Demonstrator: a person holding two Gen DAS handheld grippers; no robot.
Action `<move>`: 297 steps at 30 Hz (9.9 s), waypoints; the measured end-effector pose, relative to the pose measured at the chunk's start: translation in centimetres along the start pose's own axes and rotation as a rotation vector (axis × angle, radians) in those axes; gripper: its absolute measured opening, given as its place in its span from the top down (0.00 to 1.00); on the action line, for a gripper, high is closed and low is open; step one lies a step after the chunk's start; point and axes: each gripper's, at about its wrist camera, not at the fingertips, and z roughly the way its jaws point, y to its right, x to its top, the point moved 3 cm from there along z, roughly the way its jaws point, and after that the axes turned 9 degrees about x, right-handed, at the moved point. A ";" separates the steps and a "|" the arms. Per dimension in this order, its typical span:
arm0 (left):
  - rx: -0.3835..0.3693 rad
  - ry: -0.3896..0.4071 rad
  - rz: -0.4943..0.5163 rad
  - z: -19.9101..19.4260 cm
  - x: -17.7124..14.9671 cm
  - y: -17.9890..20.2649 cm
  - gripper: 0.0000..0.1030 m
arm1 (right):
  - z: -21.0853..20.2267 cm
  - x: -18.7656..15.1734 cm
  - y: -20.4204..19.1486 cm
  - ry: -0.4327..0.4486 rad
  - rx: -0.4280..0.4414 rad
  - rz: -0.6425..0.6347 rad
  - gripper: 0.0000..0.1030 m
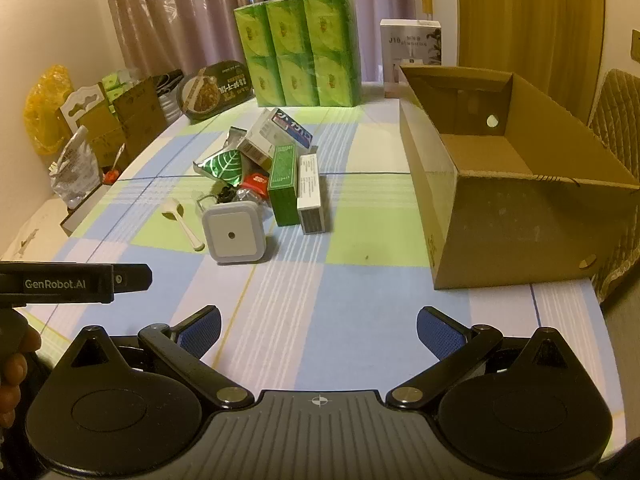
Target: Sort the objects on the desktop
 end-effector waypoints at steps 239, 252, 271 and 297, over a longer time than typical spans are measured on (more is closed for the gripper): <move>-0.456 0.134 0.223 6.3 16.4 27.4 0.74 | -1.9 10.8 20.4 0.309 -0.225 0.116 0.39; -0.428 0.156 0.220 5.1 15.8 24.2 0.70 | -1.0 10.8 19.5 0.290 -0.192 0.096 0.34; -0.315 0.163 0.186 2.6 12.0 13.4 0.64 | -2.1 10.5 13.4 0.311 -0.116 0.076 0.23; -0.038 0.101 0.118 6.6 7.7 -3.4 0.11 | 4.5 9.8 1.8 0.169 0.066 -0.082 0.22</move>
